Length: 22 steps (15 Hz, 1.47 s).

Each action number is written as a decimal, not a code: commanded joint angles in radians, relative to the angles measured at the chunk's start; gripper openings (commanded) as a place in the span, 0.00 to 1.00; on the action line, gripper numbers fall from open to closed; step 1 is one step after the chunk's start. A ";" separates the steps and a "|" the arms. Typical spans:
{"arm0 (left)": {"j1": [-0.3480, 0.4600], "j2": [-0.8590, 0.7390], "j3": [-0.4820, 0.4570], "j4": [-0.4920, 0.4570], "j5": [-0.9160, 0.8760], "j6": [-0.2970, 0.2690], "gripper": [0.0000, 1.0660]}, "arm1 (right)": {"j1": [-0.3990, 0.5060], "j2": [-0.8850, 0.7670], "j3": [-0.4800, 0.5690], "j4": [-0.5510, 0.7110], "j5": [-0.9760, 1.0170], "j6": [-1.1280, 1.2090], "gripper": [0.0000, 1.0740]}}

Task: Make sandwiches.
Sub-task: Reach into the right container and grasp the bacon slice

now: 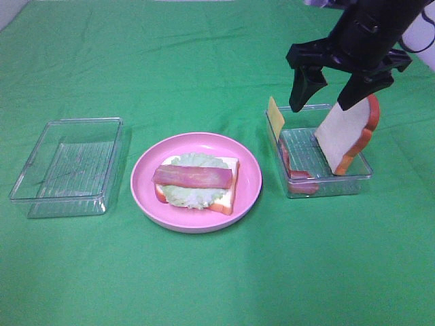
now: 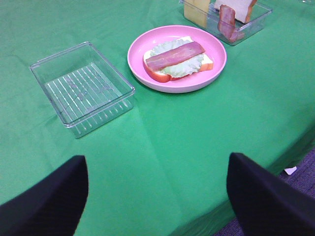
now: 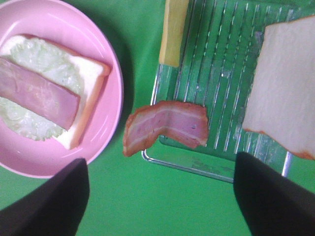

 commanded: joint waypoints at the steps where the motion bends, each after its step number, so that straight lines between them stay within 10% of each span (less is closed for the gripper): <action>1: -0.004 -0.024 0.003 0.005 -0.009 -0.006 0.70 | 0.009 0.086 -0.084 -0.024 0.082 0.030 0.70; 10: -0.004 -0.024 0.003 0.005 -0.009 -0.006 0.70 | 0.010 0.310 -0.171 0.045 0.087 0.052 0.57; 16: -0.004 -0.024 0.003 0.005 -0.009 -0.006 0.70 | 0.010 0.328 -0.171 0.056 0.080 0.052 0.03; 22: -0.004 -0.024 0.003 0.005 -0.009 -0.006 0.70 | 0.010 0.214 -0.171 0.064 0.128 0.040 0.00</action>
